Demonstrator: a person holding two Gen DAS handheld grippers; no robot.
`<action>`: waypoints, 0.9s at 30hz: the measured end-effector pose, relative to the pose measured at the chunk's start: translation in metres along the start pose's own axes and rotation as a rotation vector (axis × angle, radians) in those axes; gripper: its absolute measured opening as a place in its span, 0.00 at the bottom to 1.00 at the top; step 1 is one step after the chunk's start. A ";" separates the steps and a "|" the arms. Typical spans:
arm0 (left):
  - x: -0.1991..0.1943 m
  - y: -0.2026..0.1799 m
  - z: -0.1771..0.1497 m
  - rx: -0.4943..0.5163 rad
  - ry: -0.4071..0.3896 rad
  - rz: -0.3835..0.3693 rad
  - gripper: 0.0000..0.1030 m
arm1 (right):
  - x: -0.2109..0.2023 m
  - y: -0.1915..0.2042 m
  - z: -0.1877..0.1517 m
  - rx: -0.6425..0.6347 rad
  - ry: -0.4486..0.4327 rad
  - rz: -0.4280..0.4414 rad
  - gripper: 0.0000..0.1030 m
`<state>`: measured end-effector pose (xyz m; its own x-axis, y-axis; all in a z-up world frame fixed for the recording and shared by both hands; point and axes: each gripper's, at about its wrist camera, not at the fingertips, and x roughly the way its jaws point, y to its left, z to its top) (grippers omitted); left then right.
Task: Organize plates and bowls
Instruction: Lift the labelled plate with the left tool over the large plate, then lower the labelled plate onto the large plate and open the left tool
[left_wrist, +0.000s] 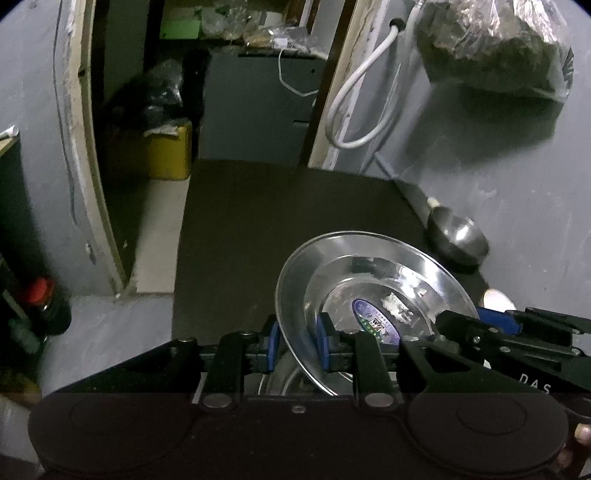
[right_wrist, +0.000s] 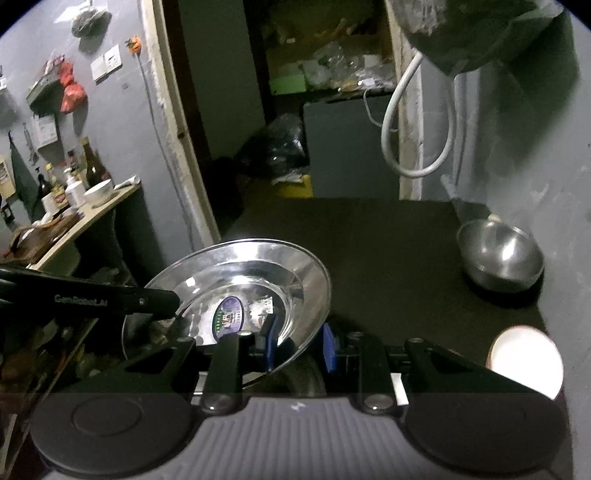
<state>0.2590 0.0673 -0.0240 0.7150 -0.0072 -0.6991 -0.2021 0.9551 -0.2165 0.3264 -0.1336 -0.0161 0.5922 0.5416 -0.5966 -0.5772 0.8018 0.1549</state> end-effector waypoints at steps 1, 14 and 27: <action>-0.001 0.001 -0.004 0.001 0.008 0.003 0.23 | -0.001 0.002 -0.003 0.000 0.007 0.003 0.27; -0.008 0.010 -0.044 0.071 0.103 0.053 0.26 | -0.008 0.018 -0.040 0.013 0.106 0.052 0.28; 0.004 -0.006 -0.047 0.147 0.139 0.078 0.29 | -0.007 0.014 -0.048 0.037 0.147 0.042 0.29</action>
<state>0.2322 0.0475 -0.0574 0.5998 0.0373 -0.7993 -0.1459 0.9873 -0.0635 0.2871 -0.1382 -0.0472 0.4781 0.5342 -0.6972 -0.5772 0.7894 0.2089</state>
